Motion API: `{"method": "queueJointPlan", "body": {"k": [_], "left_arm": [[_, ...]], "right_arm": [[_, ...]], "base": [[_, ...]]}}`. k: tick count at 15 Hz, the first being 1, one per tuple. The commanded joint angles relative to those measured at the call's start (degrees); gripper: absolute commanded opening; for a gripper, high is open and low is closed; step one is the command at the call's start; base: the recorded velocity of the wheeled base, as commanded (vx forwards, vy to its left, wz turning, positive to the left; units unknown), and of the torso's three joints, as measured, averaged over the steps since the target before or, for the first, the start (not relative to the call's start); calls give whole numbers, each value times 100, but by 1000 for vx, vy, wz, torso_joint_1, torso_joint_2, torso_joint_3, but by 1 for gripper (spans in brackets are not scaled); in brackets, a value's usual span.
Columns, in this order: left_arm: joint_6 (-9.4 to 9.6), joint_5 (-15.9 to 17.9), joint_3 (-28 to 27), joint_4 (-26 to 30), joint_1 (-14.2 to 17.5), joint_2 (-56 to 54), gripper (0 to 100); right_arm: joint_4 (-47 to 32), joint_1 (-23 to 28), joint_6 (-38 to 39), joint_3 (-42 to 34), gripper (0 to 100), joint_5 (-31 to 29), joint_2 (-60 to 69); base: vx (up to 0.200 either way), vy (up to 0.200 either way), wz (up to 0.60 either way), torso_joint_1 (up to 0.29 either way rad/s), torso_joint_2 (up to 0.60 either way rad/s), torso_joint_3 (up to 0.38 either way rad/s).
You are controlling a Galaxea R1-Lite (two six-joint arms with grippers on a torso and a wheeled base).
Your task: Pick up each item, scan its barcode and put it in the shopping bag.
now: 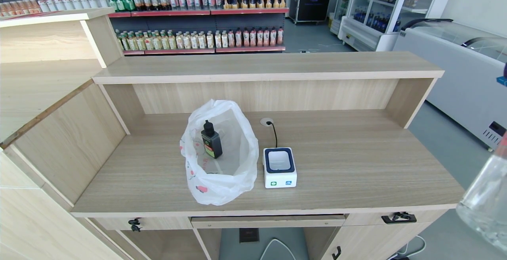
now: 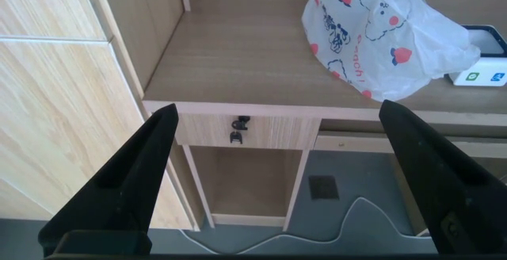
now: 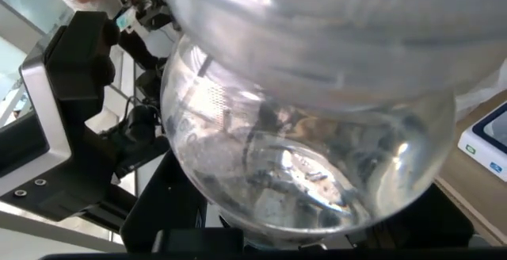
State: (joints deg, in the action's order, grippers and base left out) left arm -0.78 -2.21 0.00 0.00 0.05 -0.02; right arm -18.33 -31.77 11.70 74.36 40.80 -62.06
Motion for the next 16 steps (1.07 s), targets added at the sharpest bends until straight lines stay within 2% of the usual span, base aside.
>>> {"method": "queueJointPlan", "body": {"k": [1, 3, 7, 10, 12, 14, 16], "left_arm": [[-1, 1, 0, 0, 4, 2, 100], [-1, 1, 0, 0, 4, 2, 100], [-1, 1, 0, 0, 4, 2, 100], [-1, 1, 0, 0, 4, 2, 100], [-1, -8, 0, 0, 4, 2, 100], [-1, 1, 0, 0, 4, 2, 100], [-1, -8, 0, 0, 4, 2, 100]], "right_arm": [[-3, 39, -291, -53, 0, -231, -52], [155, 109, -1364, -291, 0, -1189, -219], [2150, 1067, -1495, -1091, 0, -2032, -561], [2818, 1946, -1460, -1750, 0, -2050, -807], [3521, 2254, -1610, -2374, 0, -2015, -1089], [3776, 2570, -2102, -2567, 0, -2015, -1300], [3802, 2948, -3095, -2576, 0, -2015, -1528]], "base": [[0, 0, 0, 0, 0, 0], [0, 0, 0, 0, 0, 0], [0, 0, 0, 0, 0, 0], [0, 0, 0, 0, 0, 0], [0, 0, 0, 0, 0, 0], [0, 0, 0, 0, 0, 0], [0, 0, 0, 0, 0, 0]]}}
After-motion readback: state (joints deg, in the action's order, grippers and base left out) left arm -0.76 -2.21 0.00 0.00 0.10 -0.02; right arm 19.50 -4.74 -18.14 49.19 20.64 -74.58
